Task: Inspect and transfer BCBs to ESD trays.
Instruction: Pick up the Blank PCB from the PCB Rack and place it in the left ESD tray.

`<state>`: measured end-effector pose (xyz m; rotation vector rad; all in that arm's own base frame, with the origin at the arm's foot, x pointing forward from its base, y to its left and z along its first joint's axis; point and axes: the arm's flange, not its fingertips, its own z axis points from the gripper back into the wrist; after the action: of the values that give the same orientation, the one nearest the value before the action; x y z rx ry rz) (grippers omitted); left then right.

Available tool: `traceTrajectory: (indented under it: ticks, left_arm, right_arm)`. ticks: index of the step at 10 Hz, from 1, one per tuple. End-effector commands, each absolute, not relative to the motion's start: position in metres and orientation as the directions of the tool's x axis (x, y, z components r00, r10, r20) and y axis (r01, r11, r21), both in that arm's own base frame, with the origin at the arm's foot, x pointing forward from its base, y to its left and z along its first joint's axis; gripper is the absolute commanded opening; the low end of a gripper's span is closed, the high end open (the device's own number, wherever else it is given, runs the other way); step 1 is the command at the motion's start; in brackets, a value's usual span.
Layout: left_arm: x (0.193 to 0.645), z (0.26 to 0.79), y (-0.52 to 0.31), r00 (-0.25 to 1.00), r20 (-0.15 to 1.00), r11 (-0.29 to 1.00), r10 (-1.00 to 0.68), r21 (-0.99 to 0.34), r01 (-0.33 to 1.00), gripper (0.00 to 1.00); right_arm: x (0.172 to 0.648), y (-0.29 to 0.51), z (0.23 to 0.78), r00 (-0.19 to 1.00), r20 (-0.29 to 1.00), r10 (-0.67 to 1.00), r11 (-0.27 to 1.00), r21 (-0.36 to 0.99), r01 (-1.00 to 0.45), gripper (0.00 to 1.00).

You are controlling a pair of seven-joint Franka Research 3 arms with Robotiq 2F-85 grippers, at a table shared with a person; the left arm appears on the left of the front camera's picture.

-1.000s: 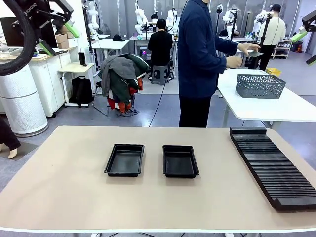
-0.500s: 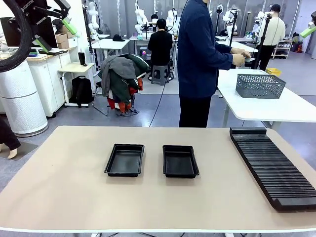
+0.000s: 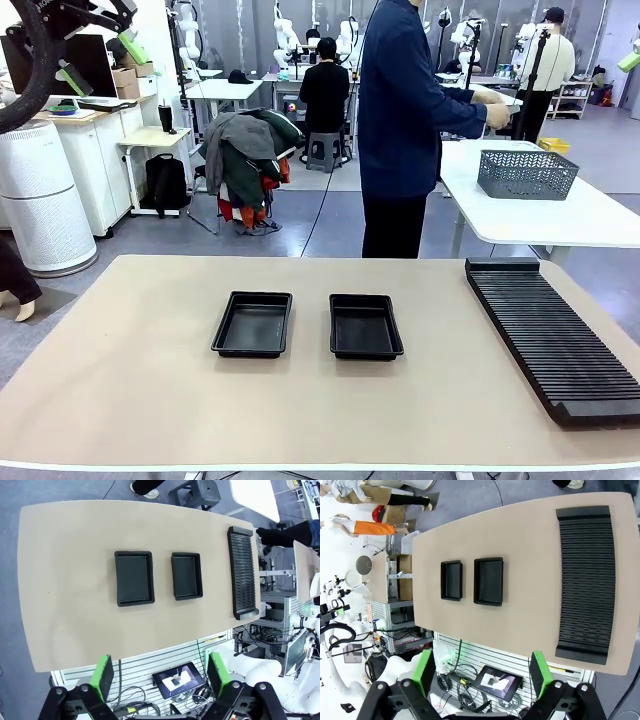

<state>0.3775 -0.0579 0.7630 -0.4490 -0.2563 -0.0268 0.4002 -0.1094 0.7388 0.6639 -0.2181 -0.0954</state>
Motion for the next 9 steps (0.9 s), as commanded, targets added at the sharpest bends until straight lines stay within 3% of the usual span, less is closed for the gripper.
traceTrajectory:
  ticks: [1,9]
  left_arm:
    - [0.374,0.767,-0.058,0.971,0.234,0.913,0.051,-0.405,0.05,1.0]
    - [0.375,0.77,-0.06,0.97,0.237,0.911,0.058,-0.41,0.046,1.0]
  right_arm:
    - [0.396,-0.108,0.744,0.974,0.146,-0.171,0.8,0.598,0.051,1.0]
    - [0.382,-0.096,0.765,0.969,0.179,-0.169,0.833,0.552,0.043,1.0]
